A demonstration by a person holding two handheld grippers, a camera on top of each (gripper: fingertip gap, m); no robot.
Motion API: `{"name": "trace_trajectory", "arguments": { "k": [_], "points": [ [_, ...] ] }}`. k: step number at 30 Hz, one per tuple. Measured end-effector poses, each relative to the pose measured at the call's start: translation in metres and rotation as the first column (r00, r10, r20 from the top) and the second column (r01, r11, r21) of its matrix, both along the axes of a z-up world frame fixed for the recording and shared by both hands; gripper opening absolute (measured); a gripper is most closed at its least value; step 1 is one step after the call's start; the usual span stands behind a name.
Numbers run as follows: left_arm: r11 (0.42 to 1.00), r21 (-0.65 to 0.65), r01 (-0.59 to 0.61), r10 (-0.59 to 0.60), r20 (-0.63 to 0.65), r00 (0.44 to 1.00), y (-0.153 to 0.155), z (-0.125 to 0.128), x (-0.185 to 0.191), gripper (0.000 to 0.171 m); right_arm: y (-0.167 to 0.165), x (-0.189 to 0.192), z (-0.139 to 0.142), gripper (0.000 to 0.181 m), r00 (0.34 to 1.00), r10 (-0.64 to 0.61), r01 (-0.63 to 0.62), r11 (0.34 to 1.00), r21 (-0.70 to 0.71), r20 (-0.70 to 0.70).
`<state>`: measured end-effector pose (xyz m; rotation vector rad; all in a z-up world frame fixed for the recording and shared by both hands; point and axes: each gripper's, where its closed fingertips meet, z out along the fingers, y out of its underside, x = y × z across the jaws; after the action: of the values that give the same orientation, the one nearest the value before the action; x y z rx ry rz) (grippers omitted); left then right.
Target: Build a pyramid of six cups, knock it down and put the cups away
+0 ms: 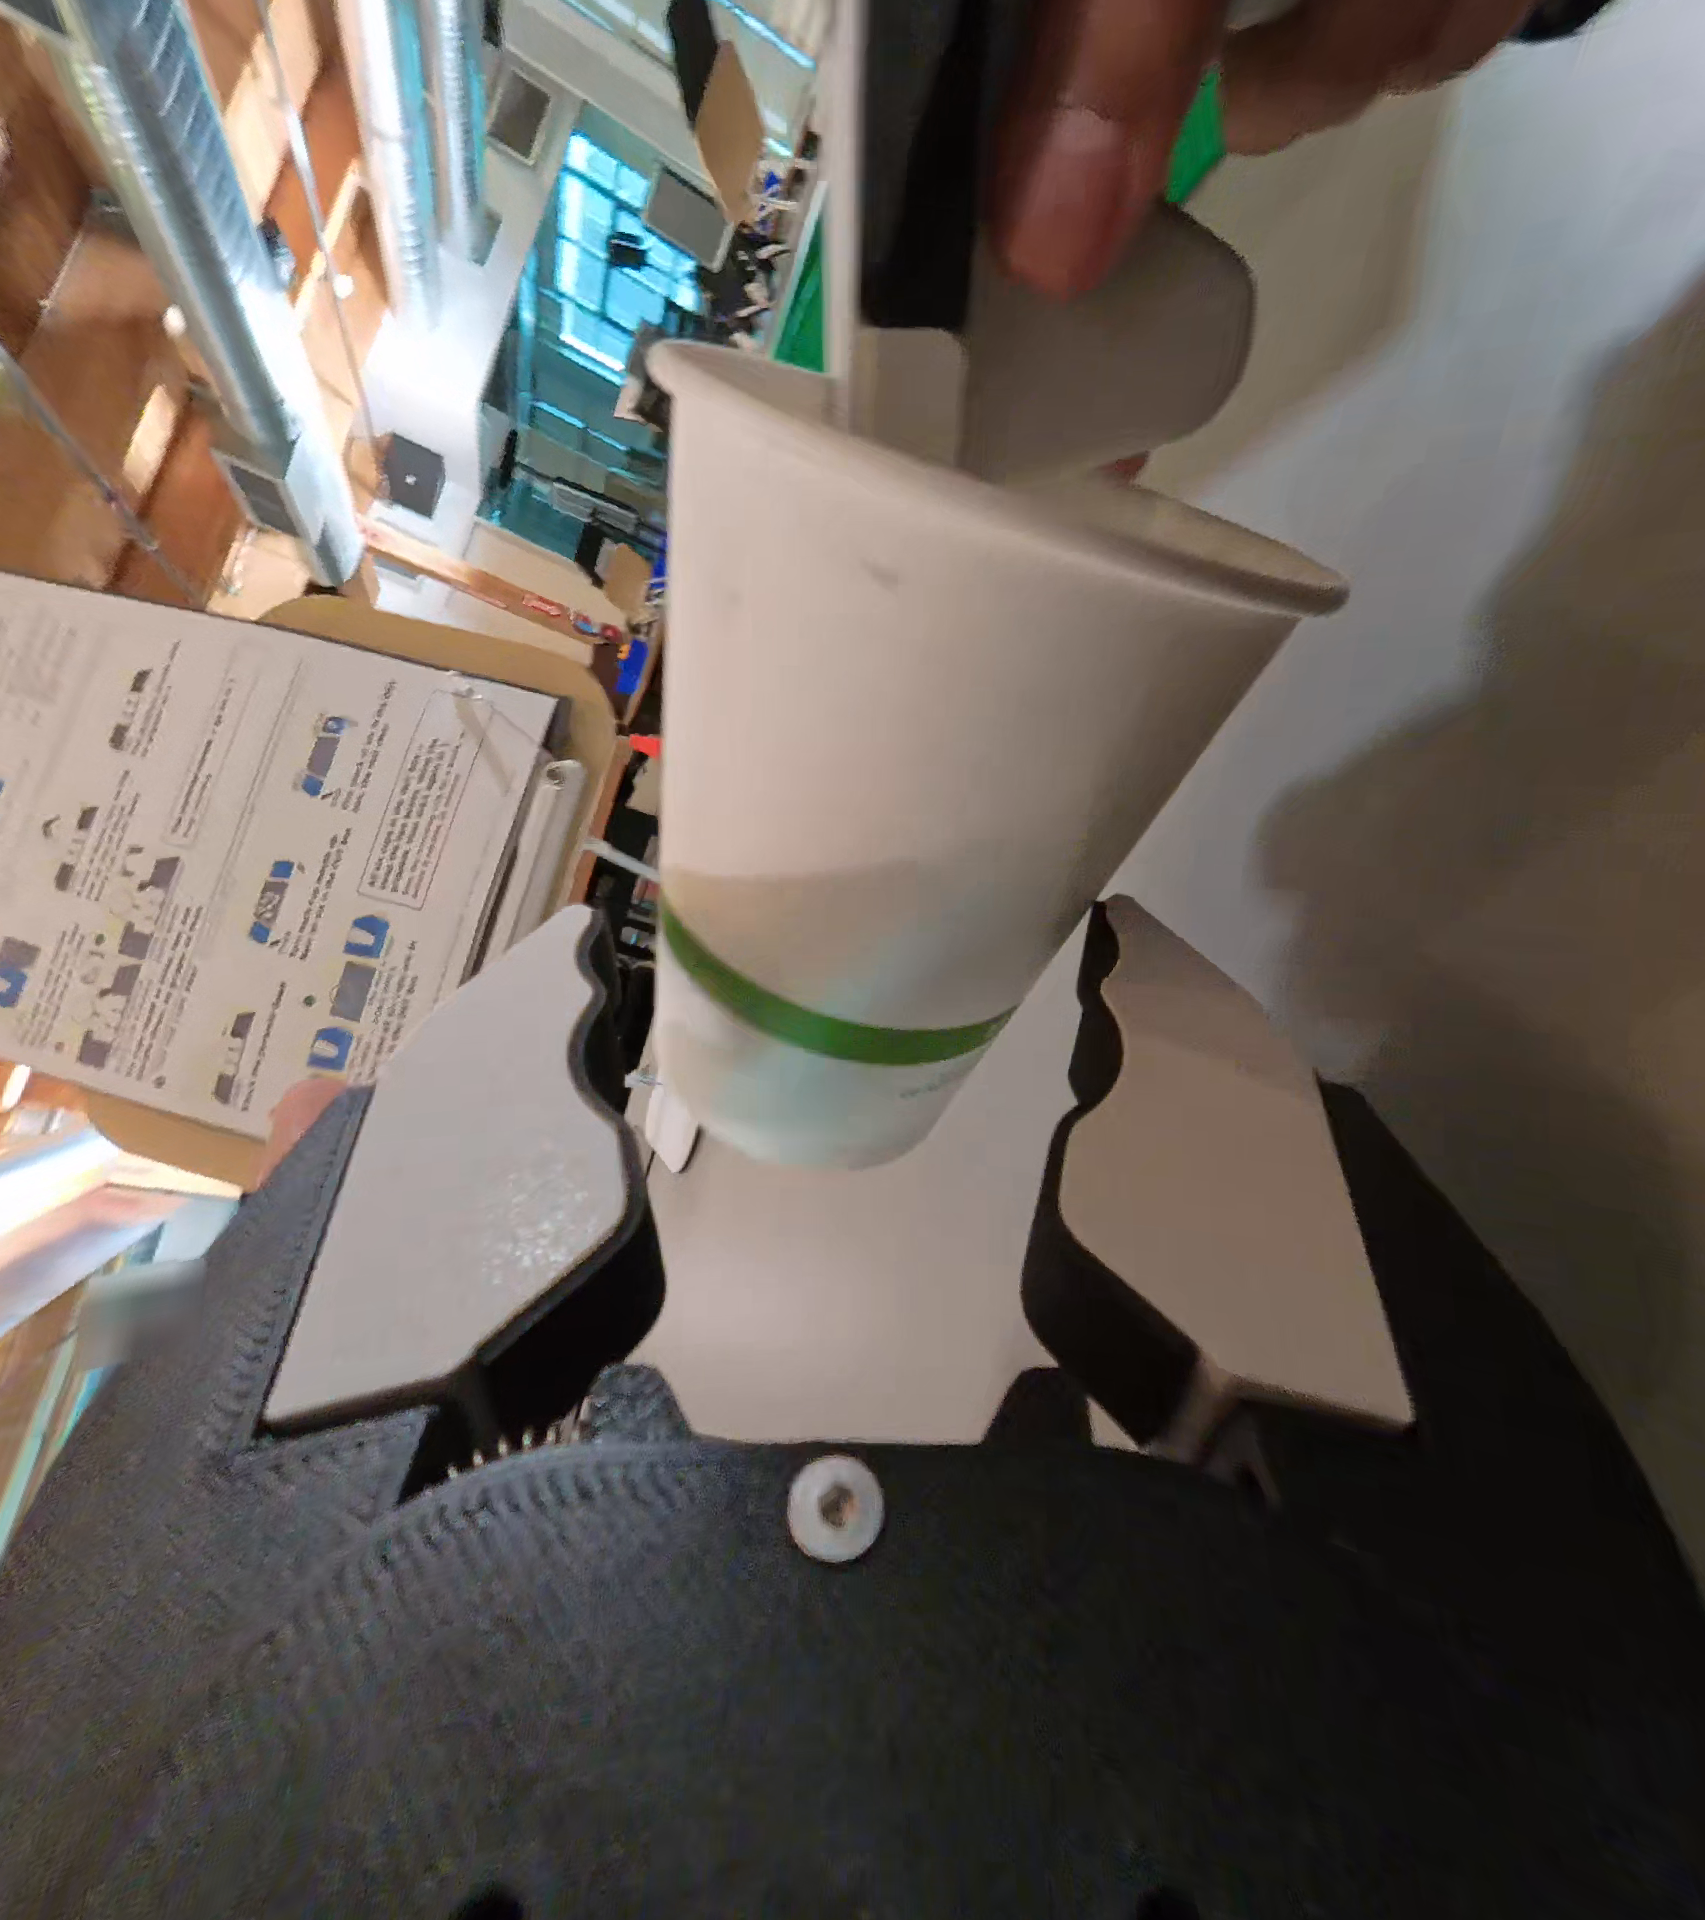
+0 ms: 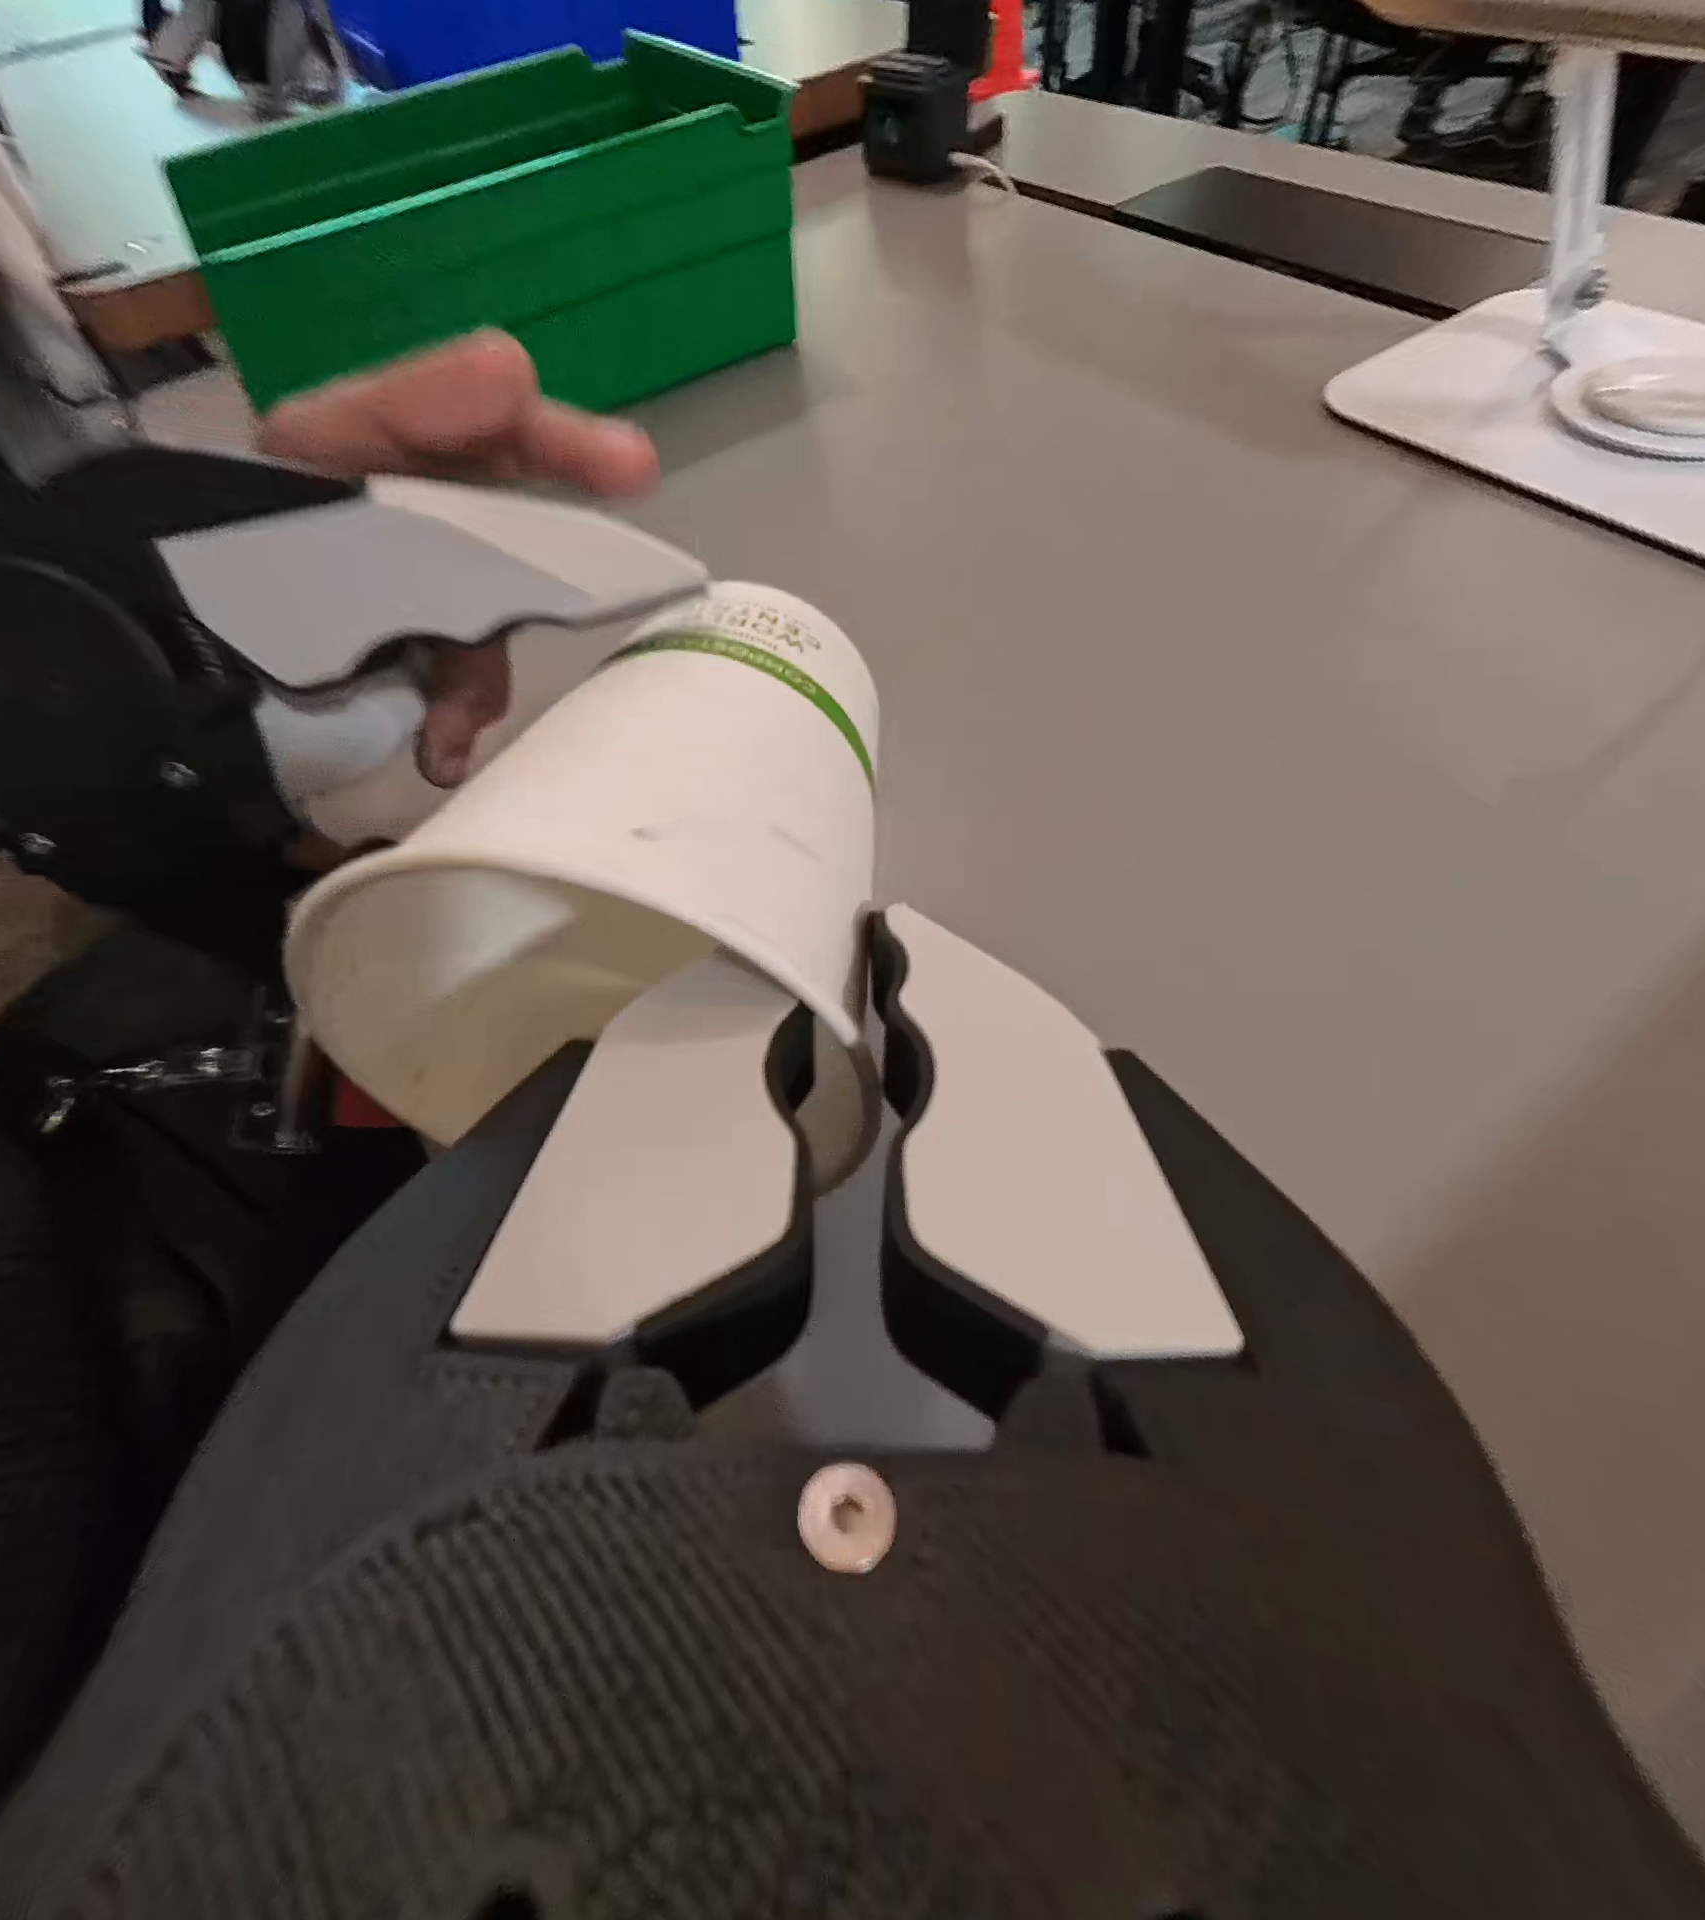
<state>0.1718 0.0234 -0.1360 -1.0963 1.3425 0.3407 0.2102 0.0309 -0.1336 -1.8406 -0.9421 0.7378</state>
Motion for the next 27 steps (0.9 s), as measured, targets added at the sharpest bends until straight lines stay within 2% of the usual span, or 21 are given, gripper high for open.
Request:
{"name": "trace_trajectory", "arguments": {
  "k": [4,8,11,13,15,21,27],
  "points": [
    [1.0,0.0,0.016,-0.016,-0.026,1.0,-0.003,-0.005,0.003,0.081,-0.005,-0.002,0.006,0.013,0.995,0.041,-0.046,0.997,-0.058,-0.097],
    [0.999,-0.039,0.025,-0.023,0.064,0.998,-0.005,0.007,0.003,0.081,-0.006,-0.001,0.027,0.018,0.953,0.068,-0.091,0.994,-0.067,-0.294],
    [0.995,-0.097,0.021,-0.005,0.159,0.987,-0.002,0.015,0.002,0.08,0.001,0.005,0.051,0.055,0.908,0.042,-0.03,0.999,0.034,-0.416],
    [0.989,-0.145,0.015,0.017,0.217,0.976,0.002,0.018,-0.002,0.08,0.005,0.012,0.064,0.072,0.894,0.028,0.035,0.991,0.133,-0.447],
    [0.981,-0.194,0.009,0.046,0.278,0.959,0.006,0.021,-0.006,0.08,0.005,0.018,0.077,0.081,0.881,0.021,0.094,0.971,0.22,-0.472],
    [0.918,-0.39,0.069,0.15,0.505,0.85,0.014,0.032,-0.014,0.08,-0.013,0.023,0.109,0.095,0.834,0.098,0.148,0.908,0.393,-0.542],
    [0.836,-0.503,0.217,0.201,0.65,0.733,0.007,0.041,-0.005,0.08,-0.021,0.005,0.1,0.107,0.869,0.138,0.091,0.899,0.427,-0.476]
  ]
}}
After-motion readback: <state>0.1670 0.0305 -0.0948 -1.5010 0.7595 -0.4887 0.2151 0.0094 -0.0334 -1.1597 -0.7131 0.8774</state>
